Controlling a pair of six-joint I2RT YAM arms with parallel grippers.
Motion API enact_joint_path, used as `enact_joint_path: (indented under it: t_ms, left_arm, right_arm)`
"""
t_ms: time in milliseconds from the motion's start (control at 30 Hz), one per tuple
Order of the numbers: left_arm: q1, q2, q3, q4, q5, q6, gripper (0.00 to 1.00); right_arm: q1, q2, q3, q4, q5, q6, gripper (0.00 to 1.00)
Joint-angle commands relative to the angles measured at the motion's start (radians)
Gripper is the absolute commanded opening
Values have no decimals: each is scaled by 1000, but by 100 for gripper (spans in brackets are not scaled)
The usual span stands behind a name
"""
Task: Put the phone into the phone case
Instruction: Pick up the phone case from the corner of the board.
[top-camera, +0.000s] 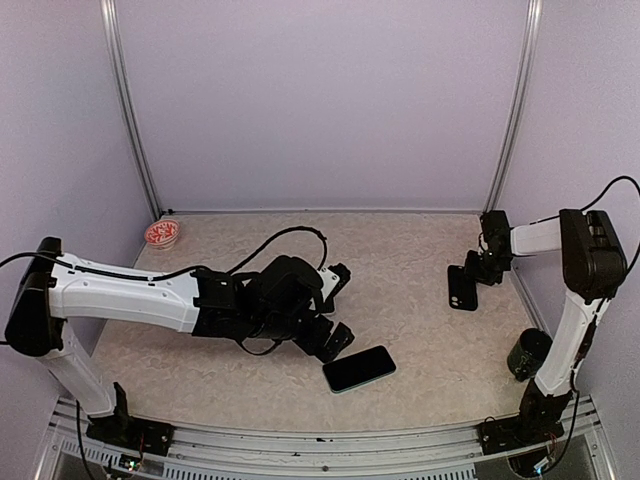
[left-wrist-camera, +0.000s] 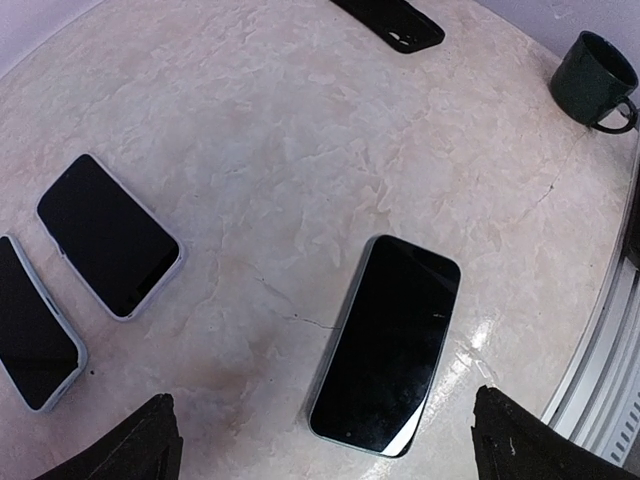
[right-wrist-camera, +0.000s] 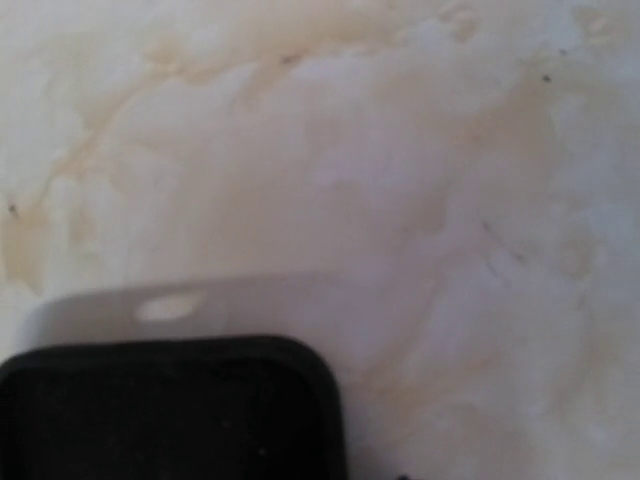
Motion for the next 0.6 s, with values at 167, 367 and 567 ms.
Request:
enact_joint_path:
  t_ms: [167,367,567]
  left_arm:
    - [-8,-15,-16,37,-46,-63,99]
    - [-8,1,14,34,-85,-92,99]
    - [-8,53,111,-27,-192,-138,99]
  right_arm:
    - [-8,-12,-21,34,-48,3,0]
    - [-8,-105,-99,81,-119,46,0]
    - [-6,-315,-228,140,-218,160,0]
